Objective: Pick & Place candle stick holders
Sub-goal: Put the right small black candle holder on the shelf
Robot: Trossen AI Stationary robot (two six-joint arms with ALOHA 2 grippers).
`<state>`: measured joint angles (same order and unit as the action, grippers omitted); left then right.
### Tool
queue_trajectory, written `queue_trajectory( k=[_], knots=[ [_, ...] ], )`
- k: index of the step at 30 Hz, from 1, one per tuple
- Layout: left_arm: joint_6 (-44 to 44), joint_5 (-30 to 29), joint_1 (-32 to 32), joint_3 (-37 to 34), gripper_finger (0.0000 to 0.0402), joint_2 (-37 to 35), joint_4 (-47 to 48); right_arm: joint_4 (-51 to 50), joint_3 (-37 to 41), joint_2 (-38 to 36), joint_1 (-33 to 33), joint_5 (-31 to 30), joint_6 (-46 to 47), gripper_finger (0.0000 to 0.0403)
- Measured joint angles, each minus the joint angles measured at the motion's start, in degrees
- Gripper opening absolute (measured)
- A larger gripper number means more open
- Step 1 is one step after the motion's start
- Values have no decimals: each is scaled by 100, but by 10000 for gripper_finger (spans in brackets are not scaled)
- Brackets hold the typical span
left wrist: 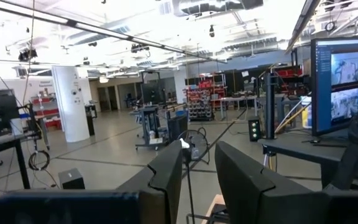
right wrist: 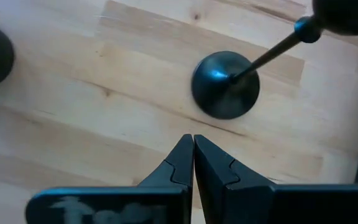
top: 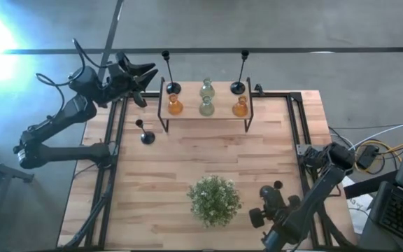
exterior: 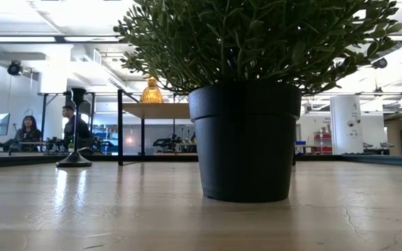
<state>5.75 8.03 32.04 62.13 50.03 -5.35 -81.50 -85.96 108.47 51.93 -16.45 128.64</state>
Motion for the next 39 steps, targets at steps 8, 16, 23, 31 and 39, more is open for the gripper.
queue_trajectory(
  k=[8, 16, 23, 31, 39],
  knots=[
    [286, -198, 38, 141, 101, 0, 40, -80, -102, -138, 534, -474, 67, 8],
    [66, -219, 58, 171, 101, 6, 152, -734, -9, -472, 1127, -750, 100, 8],
    [-876, -215, 58, 142, 101, 8, 161, -827, 253, -1327, 1906, -895, -11, 8],
    [-1348, -289, 58, 140, 101, 10, 161, -759, 182, -3029, 1696, -1149, -1149, 9],
    [-1316, -344, 58, 138, 101, 10, 152, -801, -8, -4320, 1077, -771, -2178, 9]
  ],
)
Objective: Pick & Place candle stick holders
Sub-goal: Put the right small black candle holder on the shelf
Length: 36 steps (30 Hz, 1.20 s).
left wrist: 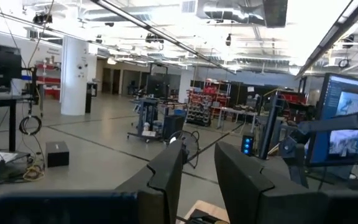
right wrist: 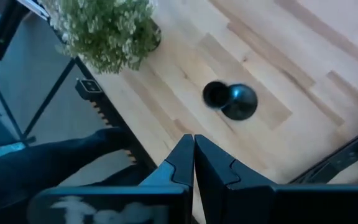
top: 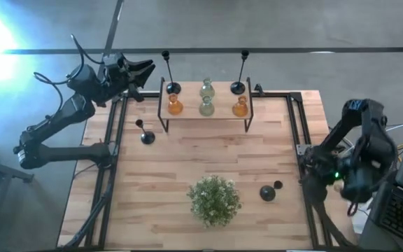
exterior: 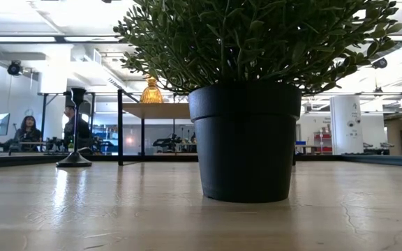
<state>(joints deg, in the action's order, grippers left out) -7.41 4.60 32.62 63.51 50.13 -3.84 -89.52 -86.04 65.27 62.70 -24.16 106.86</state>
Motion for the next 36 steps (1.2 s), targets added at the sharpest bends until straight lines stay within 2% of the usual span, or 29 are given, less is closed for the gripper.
queue_trajectory(
  k=[6, 10, 15, 20, 29, 36],
  knots=[
    [266, -6, 0, 0, 101, 0, 18, -42, 198, -342, -147, 158, -563, 9],
    [427, -6, 0, 0, 101, 0, 43, -42, 589, -262, 40, 288, -807, 9],
    [405, -4, 0, -2, 101, 0, 155, -35, 1208, -136, 474, -112, -317, 9],
    [215, -2, 0, -2, 101, 2, 205, 553, 1555, -223, 568, 204, -153, 14],
    [288, -170, -4, -4, 101, 16, 325, 800, 1906, -79, 858, 304, -531, 79],
    [287, -170, -2, -4, 101, 17, 312, 1252, 2722, 10, 1144, -212, -570, 138]
  ],
)
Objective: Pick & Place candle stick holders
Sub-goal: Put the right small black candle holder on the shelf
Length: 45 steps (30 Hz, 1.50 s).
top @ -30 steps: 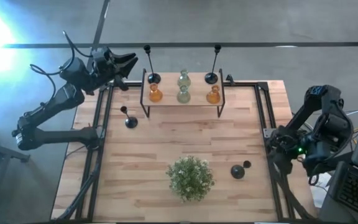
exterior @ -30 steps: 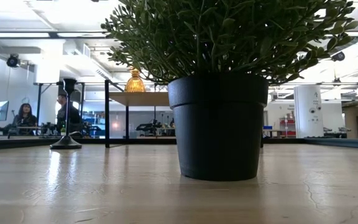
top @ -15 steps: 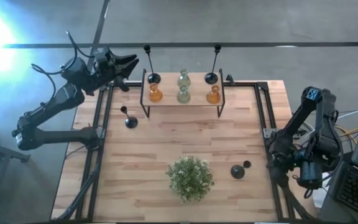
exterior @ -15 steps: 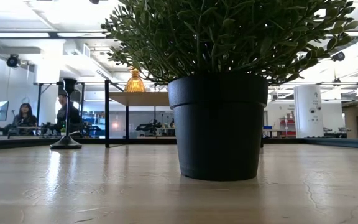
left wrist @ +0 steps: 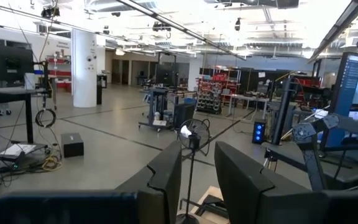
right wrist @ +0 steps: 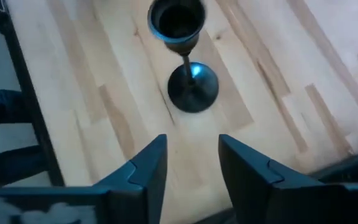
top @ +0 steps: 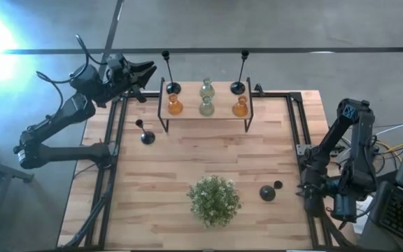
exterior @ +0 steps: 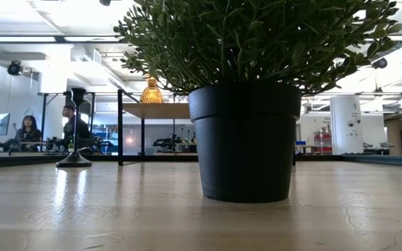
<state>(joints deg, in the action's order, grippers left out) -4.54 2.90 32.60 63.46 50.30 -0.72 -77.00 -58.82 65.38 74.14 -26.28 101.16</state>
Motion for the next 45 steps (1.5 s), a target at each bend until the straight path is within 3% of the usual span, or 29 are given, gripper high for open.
queue_trajectory(
  k=[5, 9, 17, 27, 45],
  knots=[
    [-140, 0, 0, 0, 101, 0, -30, 726, 784, 1, 27, -169, -219, 162],
    [-326, 0, 2, 0, 101, 0, -73, 1303, 1312, -3, 25, -713, -243, 173],
    [-452, 0, 2, 0, 101, 0, -82, 1808, 1879, -6, 23, -1255, -106, 179],
    [-452, 0, 2, 0, 101, 0, -109, 2389, 2136, -6, -84, -1762, -212, 163],
    [-433, 0, 2, 0, 101, 0, -98, 2997, 2194, -4, -625, -1772, -971, 147]
  ],
)
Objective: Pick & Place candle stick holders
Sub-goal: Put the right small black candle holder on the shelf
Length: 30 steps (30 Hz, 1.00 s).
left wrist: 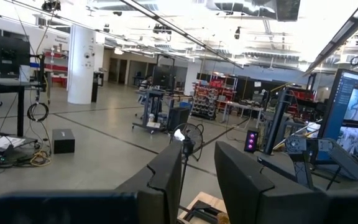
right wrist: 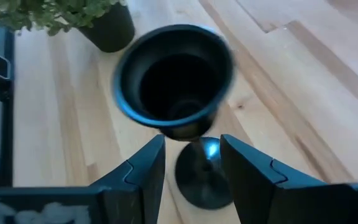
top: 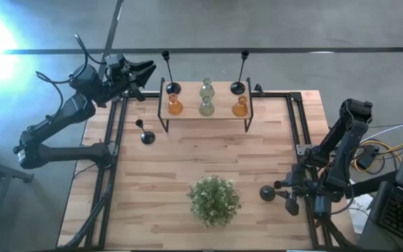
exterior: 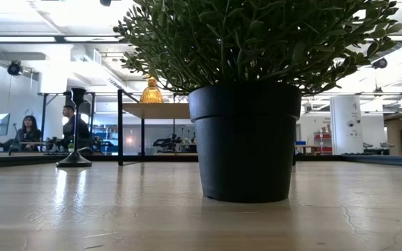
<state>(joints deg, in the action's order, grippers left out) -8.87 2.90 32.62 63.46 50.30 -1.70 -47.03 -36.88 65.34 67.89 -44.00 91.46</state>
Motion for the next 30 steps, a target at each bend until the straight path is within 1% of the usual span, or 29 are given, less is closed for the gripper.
queue_trajectory(
  k=[4, 9, 13, 16, 20, 22, 25, 27, 30],
  knots=[
    [2, 0, -2, 0, 101, 0, -1, 430, 115, 0, -92, 30, -232, 136],
    [5, 0, -4, 0, 101, 0, 0, 506, 189, 0, -195, 32, -262, 112],
    [11, 0, -4, 0, 101, 0, 0, 565, 256, 0, -251, 46, -261, 73],
    [11, 0, -4, 0, 101, 0, 3, 552, 258, 0, -293, -11, -254, 24],
    [10, 0, -4, 0, 101, 0, 3, 556, 183, -25, -420, -9, -122, 13],
    [10, 1, -2, 0, 101, 0, 5, 480, -51, -159, -553, 7, -279, 12],
    [10, 0, -2, 0, 101, 0, 5, 36, -704, -509, -895, -30, -795, 11],
    [10, 0, -2, 0, 101, 0, 5, -366, -1263, -721, -1204, -30, -1407, 11],
    [10, 0, 0, 0, 101, 4, 5, -686, -2187, -931, -1865, 83, -2765, 11]
  ],
)
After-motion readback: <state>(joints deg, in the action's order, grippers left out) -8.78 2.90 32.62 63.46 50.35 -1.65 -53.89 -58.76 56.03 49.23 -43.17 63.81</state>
